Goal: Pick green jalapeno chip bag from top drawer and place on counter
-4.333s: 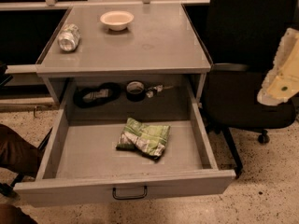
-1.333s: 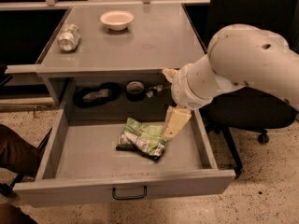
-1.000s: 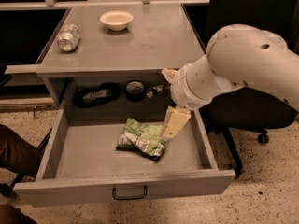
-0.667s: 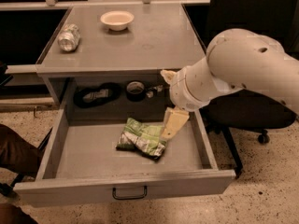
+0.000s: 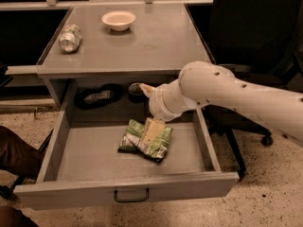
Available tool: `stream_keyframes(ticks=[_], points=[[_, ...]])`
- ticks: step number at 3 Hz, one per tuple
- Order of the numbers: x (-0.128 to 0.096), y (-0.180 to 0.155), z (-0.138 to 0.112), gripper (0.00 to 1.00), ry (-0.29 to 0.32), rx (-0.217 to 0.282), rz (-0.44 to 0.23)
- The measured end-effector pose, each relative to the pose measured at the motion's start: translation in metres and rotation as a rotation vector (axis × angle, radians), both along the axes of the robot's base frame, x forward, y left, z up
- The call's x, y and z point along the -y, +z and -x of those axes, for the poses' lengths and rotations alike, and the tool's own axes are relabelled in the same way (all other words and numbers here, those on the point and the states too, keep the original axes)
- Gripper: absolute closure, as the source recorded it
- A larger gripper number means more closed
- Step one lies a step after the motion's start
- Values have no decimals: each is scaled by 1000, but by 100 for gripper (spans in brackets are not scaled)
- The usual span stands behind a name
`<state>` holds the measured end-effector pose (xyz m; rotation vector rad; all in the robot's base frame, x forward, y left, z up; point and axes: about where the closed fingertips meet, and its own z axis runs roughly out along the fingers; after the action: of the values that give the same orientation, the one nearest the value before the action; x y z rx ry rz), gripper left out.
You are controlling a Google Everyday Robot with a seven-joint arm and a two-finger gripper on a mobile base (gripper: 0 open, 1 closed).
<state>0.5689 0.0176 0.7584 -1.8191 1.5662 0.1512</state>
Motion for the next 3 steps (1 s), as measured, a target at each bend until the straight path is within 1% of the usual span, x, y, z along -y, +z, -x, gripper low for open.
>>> stream_keyframes(ticks=[1,2,3], points=[[-13,-49,-19,0,12,-28,19],[-6,-84,-30,0,-16,-60,48],[6,-112,-33,0,-62,-88,51]])
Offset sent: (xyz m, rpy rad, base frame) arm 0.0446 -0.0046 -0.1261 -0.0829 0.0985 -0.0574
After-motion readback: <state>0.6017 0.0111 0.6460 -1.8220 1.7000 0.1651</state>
